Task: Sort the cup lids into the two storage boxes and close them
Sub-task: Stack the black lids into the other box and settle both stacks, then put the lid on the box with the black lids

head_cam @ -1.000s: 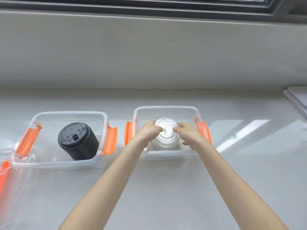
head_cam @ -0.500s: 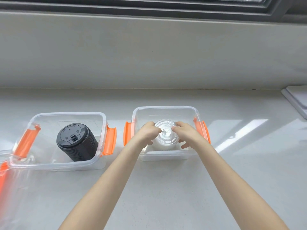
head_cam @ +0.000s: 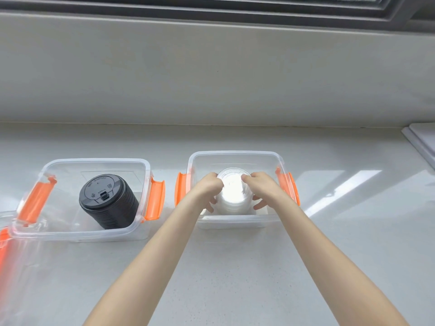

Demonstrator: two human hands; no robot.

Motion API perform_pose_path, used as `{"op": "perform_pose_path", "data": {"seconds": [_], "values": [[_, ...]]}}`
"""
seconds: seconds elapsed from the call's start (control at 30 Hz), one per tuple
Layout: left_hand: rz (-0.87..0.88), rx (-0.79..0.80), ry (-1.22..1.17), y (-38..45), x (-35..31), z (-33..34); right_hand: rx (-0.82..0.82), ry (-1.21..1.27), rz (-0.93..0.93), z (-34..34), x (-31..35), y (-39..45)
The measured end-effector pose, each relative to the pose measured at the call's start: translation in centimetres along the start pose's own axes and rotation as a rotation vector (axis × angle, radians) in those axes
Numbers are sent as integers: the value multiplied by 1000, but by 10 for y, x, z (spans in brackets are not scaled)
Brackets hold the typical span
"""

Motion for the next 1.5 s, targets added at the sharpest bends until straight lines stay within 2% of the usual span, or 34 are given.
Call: {"op": "perform_pose_path", "data": {"seconds": [0.23,0.33,0.47,0.6,0.7,0.77,0.87,1.0,1.1,1.2,1.33,1.5], "values": [[-16,-12,106,-10,-3,4,61,11,76,7,-7,-3],[27,-49,38,-15,-4,1,19,65,72,3,-7,-3],[164,-112,-145,-38,-10,-14,-143,146,-116,-5,14,-15],[319,1,-280,-88,-5,-44,-316,347,-405,-2,53,-54],[442,52,-285,-131,19,-80,-295,405,-614,24,87,-93],[496,-36,-290,-155,42,-109,-170,415,-689,56,106,-117],[532,-327,-289,-183,81,-157,17,356,-756,113,128,-146],[577,-644,-305,-211,142,-212,172,289,-789,190,142,-172],[509,-811,-311,-220,203,-248,311,270,-757,252,145,-185],[339,-906,-268,-211,262,-269,423,197,-679,305,136,-186],[84,-902,-134,-193,328,-282,455,18,-529,360,115,-170],[-111,-865,-42,-175,370,-288,411,-63,-346,388,92,-145]]}}
Point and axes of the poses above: each hand's wrist, its own y-axis towards the middle knuckle, its own z-axis out of the palm, x = y × z, the point moved 5 cm from there along y, towards the middle knuckle, and after that the axes turned 4 degrees about y, right-handed, at the moved point
